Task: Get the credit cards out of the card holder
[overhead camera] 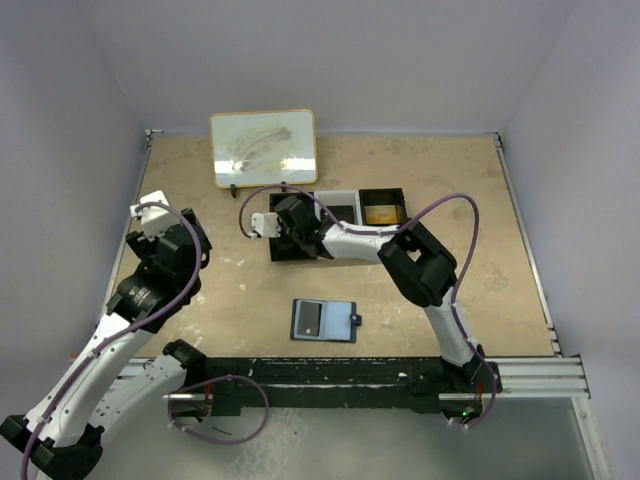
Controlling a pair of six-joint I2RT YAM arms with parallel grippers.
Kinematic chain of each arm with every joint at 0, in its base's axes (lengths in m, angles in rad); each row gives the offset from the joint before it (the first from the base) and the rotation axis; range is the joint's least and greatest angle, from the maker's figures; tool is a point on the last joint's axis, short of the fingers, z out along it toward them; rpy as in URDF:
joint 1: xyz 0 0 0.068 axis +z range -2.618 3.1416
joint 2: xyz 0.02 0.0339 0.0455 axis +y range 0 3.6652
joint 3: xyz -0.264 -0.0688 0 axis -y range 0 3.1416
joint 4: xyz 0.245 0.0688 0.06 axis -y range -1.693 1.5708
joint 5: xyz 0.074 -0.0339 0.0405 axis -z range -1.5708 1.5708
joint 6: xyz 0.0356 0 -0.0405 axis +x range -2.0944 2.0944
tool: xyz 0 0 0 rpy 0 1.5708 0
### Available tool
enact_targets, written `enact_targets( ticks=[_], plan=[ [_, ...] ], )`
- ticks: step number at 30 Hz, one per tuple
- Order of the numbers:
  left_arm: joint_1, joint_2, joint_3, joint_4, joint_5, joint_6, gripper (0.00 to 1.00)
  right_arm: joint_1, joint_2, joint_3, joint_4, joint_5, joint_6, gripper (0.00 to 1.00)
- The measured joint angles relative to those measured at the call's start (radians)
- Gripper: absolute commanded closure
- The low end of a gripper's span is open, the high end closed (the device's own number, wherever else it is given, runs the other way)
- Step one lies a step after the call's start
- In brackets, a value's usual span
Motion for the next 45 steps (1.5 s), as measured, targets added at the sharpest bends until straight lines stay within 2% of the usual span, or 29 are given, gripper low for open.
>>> enact_targets(
  ticks=[6, 10, 11, 13, 15, 18, 22, 25, 27, 31, 35, 41, 45],
  plan=[
    [0.000, 0.010, 0.000, 0.000, 0.001, 0.000, 0.25, -0.006, -0.098, -0.023, 0.008, -0.050, 0.076, 0.44],
    [0.000, 0.012, 0.000, 0.000, 0.001, 0.000, 0.25, -0.008, -0.293, -0.130, 0.097, -0.035, 0.211, 0.39],
    [0.000, 0.012, 0.000, 0.000, 0.001, 0.000, 0.25, -0.008, -0.355, -0.176, 0.140, -0.019, 0.269, 0.40],
    [0.000, 0.012, 0.000, 0.000, 0.002, 0.000, 0.25, -0.009, -0.474, -0.275, 0.203, 0.017, 0.405, 0.29],
    [0.000, 0.013, 0.000, 0.000, 0.006, 0.000, 0.25, -0.009, -0.595, -0.377, 0.228, 0.085, 0.627, 0.29],
    [0.000, 0.020, 0.000, 0.000, 0.021, 0.000, 0.25, -0.018, -0.717, -0.468, 0.172, 0.122, 0.944, 0.30],
    [0.000, 0.037, 0.000, 0.000, 0.038, 0.000, 0.25, -0.028, -0.813, -0.604, 0.130, 0.058, 1.261, 0.36],
    [0.000, 0.059, 0.000, 0.000, 0.055, 0.000, 0.25, -0.027, -0.892, -0.764, 0.176, -0.050, 1.428, 0.45],
    [0.000, 0.068, -0.001, 0.002, 0.080, 0.002, 0.25, -0.020, -0.945, -0.883, 0.233, -0.126, 1.532, 0.46],
    [0.000, 0.069, -0.026, 0.040, 0.204, 0.033, 0.25, 0.042, -0.998, -1.019, 0.296, -0.200, 1.675, 0.46],
    [0.000, 0.110, -0.038, 0.068, 0.326, 0.069, 0.25, 0.149, -1.000, -1.044, 0.327, -0.208, 1.770, 0.46],
    [0.000, 0.172, -0.038, 0.077, 0.380, 0.089, 0.26, 0.248, -0.959, -1.051, 0.349, -0.172, 1.872, 0.47],
    [0.000, 0.194, -0.038, 0.092, 0.428, 0.102, 0.32, 0.264, -0.947, -1.082, 0.334, -0.132, 1.942, 0.49]
  ],
)
